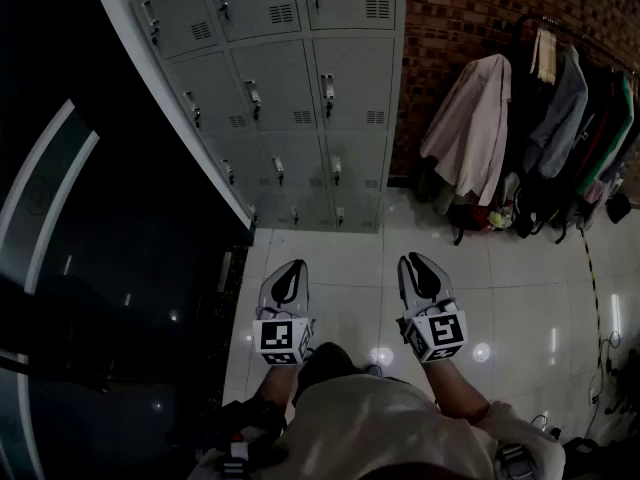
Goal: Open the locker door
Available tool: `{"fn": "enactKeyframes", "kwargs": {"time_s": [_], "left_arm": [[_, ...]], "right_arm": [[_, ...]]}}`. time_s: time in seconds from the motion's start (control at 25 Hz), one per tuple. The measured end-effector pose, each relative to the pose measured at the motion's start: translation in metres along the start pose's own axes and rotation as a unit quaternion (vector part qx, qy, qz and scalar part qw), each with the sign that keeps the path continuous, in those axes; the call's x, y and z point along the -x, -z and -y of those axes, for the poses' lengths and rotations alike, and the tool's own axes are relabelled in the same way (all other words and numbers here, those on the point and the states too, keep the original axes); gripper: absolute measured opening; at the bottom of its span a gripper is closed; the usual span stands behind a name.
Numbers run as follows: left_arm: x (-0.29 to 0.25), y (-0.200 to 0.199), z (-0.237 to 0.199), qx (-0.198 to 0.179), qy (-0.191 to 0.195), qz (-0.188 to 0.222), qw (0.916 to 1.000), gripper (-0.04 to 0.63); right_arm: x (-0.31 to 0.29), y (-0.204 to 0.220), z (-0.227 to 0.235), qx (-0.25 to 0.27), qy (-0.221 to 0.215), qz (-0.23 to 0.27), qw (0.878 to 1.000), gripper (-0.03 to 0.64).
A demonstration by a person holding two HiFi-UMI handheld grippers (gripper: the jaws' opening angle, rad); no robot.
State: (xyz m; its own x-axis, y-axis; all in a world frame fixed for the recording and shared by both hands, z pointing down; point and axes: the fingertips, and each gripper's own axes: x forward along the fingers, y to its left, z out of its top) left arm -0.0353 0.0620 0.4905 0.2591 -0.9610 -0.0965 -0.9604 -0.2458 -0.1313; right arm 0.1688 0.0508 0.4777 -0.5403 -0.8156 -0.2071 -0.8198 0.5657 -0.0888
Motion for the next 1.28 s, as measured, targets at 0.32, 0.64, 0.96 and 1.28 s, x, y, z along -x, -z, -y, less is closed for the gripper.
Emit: {"fn": "enactKeyframes", "kwargs": {"time_s": [0.32,0.64,0.96,1.28], "left_arm": [[-0.058,0.025,-0.036,0.014,0.017,-0.003,0.9998,0.064],[-0.151,0.042,-0.1,0.012,0.046,-0.009,0.9988,0.063],[-0.264,0.066,-0.183,0.011,0.074,-0.008,0.9972,0.063],[-0.338,0.099,-0.236,0.011,0.09,-0.013,0.9958,0.063]], "right_arm": [[-0.061,0.027,0.009,0.001,-0.013,-0.008,1.0,0.146],[-0.168,0.052,0.021,0.01,-0.011,-0.019,1.0,0.178],[-0.314,0.095,0.053,0.012,0.013,-0.041,0.999,0.166],[-0.417,0.146,0.077,0.017,0.032,-0.064,0.997,0.166]]}}
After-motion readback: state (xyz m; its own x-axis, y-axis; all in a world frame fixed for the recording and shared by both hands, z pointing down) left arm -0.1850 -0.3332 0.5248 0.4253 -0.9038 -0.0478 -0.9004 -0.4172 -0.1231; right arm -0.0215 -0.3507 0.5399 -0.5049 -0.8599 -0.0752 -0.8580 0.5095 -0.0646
